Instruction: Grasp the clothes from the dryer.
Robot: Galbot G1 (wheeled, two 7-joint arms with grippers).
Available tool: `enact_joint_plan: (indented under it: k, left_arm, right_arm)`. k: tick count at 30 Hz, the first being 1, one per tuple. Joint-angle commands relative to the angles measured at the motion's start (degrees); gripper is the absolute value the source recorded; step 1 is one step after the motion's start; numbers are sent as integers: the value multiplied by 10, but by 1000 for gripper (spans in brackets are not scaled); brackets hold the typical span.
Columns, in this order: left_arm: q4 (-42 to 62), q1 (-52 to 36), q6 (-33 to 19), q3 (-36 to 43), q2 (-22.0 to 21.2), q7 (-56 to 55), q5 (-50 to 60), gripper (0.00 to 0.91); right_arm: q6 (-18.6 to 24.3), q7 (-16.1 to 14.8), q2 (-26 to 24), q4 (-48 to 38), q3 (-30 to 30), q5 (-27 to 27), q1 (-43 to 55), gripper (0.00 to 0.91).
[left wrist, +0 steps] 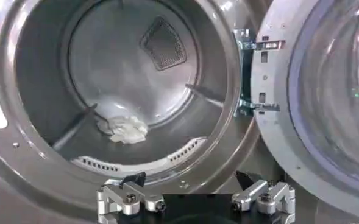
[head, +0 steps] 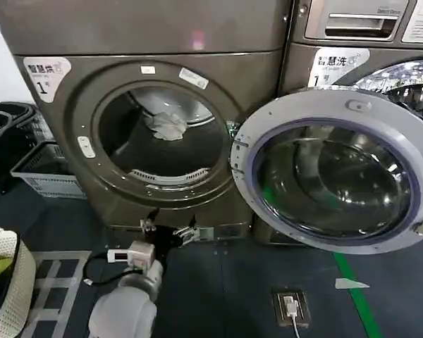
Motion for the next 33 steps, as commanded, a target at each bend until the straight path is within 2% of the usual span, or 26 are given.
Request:
enact_joint_plan:
  k: [1,33]
  left_arm:
    - [1,0,28,-1,1,0,0,907]
    - [2,-1,28,-6,2,-1,0,907]
  right_arm:
    - [0,-1,0,1,0,0,1,907]
    - [2,-3,1,-2,-8,-1,5,907]
